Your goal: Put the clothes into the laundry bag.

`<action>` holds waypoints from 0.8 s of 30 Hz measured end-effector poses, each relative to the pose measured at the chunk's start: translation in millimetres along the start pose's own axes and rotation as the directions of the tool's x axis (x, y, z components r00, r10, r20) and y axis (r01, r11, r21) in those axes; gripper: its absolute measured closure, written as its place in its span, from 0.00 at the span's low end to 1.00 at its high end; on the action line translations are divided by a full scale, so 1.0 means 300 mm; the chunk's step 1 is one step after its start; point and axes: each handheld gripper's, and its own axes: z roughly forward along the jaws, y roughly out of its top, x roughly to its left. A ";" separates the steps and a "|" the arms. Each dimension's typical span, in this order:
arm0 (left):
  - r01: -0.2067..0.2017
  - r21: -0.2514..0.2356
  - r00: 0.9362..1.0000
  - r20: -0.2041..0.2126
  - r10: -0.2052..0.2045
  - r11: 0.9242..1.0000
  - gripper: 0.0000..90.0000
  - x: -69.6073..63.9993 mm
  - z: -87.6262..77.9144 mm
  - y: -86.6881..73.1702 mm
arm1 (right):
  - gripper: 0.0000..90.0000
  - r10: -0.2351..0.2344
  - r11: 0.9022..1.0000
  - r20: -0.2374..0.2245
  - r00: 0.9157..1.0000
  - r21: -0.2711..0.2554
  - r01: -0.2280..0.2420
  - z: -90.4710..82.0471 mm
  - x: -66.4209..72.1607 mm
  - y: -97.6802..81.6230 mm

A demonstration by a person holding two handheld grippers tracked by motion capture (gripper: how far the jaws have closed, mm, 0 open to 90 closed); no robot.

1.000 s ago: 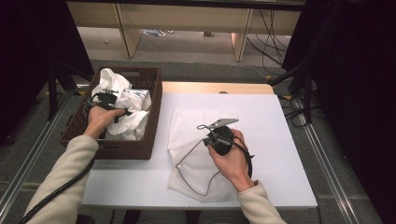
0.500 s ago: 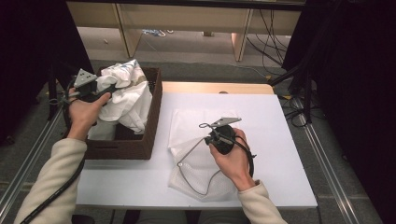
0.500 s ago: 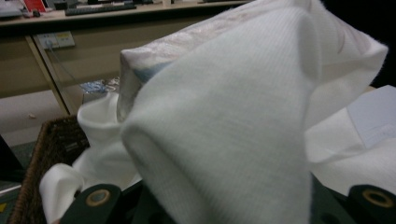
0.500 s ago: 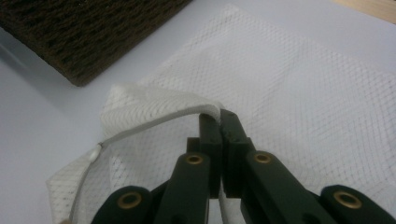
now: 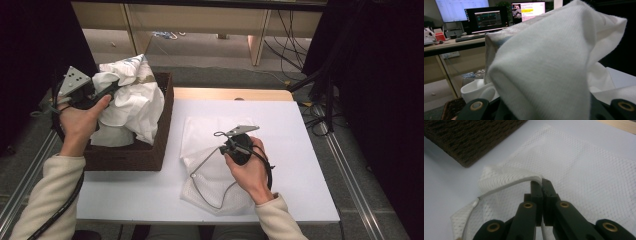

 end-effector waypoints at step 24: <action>-0.027 -0.130 0.967 0.249 0.059 0.991 0.84 -0.225 -0.241 0.199 | 1.00 0.034 0.999 -0.001 0.999 0.006 -0.034 -0.007 0.001 0.001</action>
